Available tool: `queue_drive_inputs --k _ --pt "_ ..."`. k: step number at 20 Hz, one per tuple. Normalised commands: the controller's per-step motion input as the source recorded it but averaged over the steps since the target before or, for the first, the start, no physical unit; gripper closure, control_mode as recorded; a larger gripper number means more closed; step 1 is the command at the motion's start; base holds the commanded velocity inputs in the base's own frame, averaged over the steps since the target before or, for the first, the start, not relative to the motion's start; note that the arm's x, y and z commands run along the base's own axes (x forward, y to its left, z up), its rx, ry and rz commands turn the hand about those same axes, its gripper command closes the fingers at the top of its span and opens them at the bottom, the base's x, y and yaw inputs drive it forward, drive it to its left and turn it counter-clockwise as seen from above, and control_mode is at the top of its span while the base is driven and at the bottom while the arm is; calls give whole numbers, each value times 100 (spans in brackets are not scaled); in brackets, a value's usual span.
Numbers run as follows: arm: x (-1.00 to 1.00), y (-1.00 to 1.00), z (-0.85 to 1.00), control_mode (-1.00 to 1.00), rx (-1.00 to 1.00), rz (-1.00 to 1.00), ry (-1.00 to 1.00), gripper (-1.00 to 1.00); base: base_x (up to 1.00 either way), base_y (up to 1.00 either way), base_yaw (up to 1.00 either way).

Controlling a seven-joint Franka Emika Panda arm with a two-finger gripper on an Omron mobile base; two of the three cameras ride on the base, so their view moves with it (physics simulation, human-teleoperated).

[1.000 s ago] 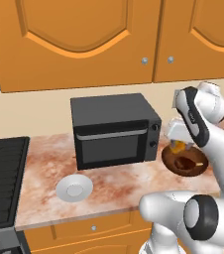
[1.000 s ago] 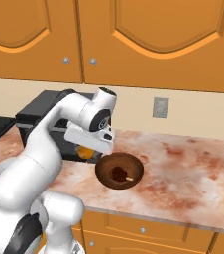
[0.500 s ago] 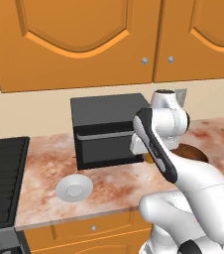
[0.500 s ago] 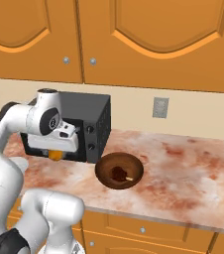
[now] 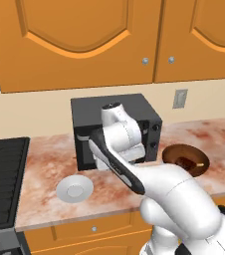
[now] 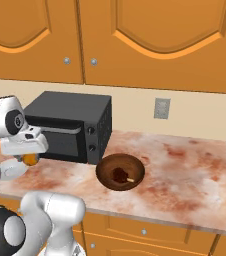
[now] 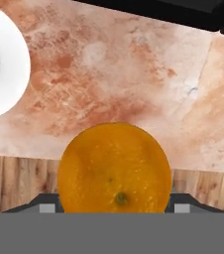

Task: Remove the orange from the bowl and place it on the small plate. Then place the bowl with only the steak in the microwave, close the door, and press the start button to microwave the steak.

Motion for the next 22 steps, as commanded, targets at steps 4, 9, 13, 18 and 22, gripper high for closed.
queue_drive_inputs --k 4,9,13,18,22 --pt "6 100 -32 -100 -9 7 15 100 0 0 0" --pt "10 89 -47 -100 -8 3 11 100 0 0 0" --pt "15 52 -66 -100 0 1 0 100 0 0 0" --pt "38 41 -38 -100 0 1 0 100 0 0 0" --pt "30 51 -22 -100 0 0 0 100 0 0 0"
